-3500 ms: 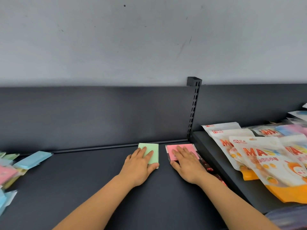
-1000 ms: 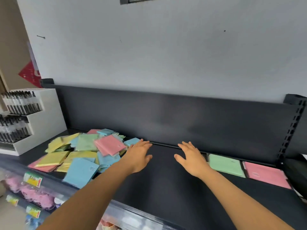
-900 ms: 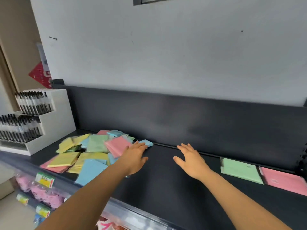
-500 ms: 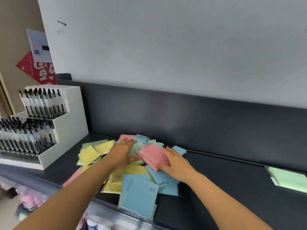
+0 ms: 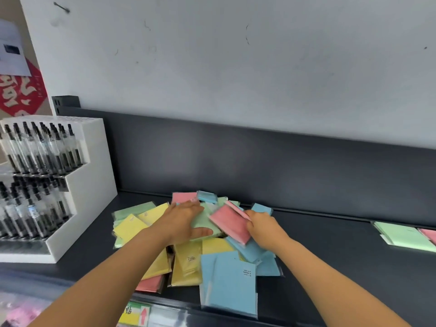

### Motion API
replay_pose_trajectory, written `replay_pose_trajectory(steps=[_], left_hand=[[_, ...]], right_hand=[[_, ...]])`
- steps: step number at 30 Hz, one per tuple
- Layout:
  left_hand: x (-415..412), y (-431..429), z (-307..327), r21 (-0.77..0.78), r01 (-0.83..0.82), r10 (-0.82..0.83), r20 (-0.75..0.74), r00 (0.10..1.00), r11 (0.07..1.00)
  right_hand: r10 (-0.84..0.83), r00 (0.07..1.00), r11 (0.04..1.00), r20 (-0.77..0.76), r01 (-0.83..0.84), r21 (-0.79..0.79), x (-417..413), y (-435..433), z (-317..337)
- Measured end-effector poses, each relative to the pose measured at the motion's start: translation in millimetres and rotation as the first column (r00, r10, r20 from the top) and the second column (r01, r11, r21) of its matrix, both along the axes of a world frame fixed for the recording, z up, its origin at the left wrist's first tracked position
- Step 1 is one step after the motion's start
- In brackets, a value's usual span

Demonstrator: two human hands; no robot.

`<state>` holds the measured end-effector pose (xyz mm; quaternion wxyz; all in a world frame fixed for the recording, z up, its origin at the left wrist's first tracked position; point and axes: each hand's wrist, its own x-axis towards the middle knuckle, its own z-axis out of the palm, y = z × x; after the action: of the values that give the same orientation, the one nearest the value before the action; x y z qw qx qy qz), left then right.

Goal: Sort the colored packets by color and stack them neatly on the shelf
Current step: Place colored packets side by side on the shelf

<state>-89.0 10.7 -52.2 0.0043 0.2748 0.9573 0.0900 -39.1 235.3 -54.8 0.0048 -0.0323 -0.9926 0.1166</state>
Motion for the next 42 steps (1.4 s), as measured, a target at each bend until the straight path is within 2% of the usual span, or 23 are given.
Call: replay_pose_trajectory(steps=[4,7,9,11,14,17,19,21,23,28,31,34,36,40,42], left_hand=[[-1,-4,11,0.016,-0.135,0.135,0.019,0.991,0.991],[-7,-4,16,0.01,-0.214,0.214,-0.112,0.971,0.977],[-9,-2,19,0.086,-0.222,0.235,-0.199,0.951,0.971],[-11,0,25,0.249,-0.193,0.252,-0.23,0.94,0.949],[-15,3,40,0.538,-0.165,0.308,-0.187,0.933,0.827],[-19,12,56,0.728,-0.18,0.343,-0.08,0.936,0.661],[-14,28,67,0.805,-0.173,0.33,-0.03,0.944,0.567],[-4,48,76,0.835,-0.149,0.297,-0.019,0.955,0.53],[7,73,79,0.84,-0.123,0.248,-0.014,0.969,0.528],[29,143,76,0.775,-0.049,0.147,-0.057,0.988,0.63],[40,194,73,0.789,-0.043,0.1,-0.024,0.995,0.612],[54,253,68,0.817,-0.08,0.07,0.049,0.996,0.572],[62,287,62,0.814,-0.11,0.062,0.09,0.994,0.57],[83,367,53,0.782,-0.121,0.05,0.114,0.992,0.611],[92,400,50,0.786,-0.15,0.057,0.145,0.988,0.6]], right_hand=[[-0.067,0.997,0.991,-0.034,0.062,-0.119,-1,2,0],[-0.092,0.994,0.982,-0.057,0.081,-0.168,2,2,1],[-0.102,0.991,0.978,-0.088,0.083,-0.193,5,3,3],[-0.125,0.983,0.966,-0.133,0.09,-0.244,7,6,5],[-0.171,0.962,0.937,-0.214,0.091,-0.338,9,11,10],[-0.19,0.936,0.925,-0.296,0.07,-0.373,15,19,17],[-0.196,0.915,0.925,-0.351,0.054,-0.376,23,30,22],[-0.212,0.892,0.93,-0.399,0.059,-0.362,32,45,26],[-0.237,0.875,0.937,-0.423,0.091,-0.337,41,66,29],[-0.217,0.884,0.973,-0.414,0.164,-0.161,75,138,28],[-0.256,0.865,0.967,-0.431,0.224,-0.123,97,195,25],[-0.246,0.815,0.956,-0.525,0.293,0.008,119,263,17],[-0.279,0.776,0.933,-0.566,0.358,0.032,130,307,12],[-0.361,0.77,0.88,-0.526,0.468,0.082,158,396,7],[-0.414,0.77,0.866,-0.485,0.497,0.049,169,431,7]])
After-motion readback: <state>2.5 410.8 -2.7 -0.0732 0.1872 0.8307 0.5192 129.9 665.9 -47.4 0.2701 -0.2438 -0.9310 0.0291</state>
